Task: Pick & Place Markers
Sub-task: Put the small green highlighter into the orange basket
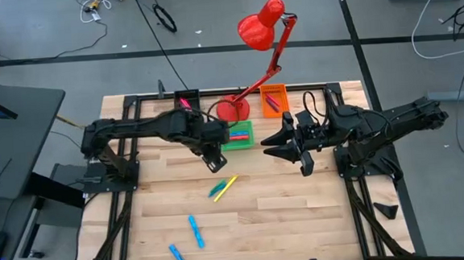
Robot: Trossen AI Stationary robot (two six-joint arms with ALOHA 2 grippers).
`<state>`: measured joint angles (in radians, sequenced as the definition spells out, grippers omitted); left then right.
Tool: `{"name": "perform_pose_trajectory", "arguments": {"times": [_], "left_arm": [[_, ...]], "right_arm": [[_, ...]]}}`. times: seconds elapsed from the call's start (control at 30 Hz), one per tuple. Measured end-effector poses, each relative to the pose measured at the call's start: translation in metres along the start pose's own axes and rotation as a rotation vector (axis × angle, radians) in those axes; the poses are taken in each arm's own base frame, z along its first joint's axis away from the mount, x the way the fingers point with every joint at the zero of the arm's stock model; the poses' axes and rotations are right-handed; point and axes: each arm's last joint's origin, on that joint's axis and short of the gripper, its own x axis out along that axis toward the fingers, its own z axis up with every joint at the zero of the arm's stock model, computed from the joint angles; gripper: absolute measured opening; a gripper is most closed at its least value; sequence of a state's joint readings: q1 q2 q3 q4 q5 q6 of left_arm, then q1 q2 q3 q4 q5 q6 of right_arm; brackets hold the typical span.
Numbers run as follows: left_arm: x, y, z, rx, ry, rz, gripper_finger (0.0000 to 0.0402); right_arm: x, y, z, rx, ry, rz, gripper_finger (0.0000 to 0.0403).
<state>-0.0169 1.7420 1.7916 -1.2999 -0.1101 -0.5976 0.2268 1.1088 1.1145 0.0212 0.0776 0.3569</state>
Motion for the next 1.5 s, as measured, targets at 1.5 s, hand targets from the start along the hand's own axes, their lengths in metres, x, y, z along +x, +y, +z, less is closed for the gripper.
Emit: {"name": "perform_pose_trajectory", "arguments": {"times": [1.5], "left_arm": [[0.117,-0.084,-0.041,-0.039,0.159,0.193,0.0177]], "right_arm": [[-0.001,0.001,0.0,-0.063,0.012,0.016,0.0128]]}}
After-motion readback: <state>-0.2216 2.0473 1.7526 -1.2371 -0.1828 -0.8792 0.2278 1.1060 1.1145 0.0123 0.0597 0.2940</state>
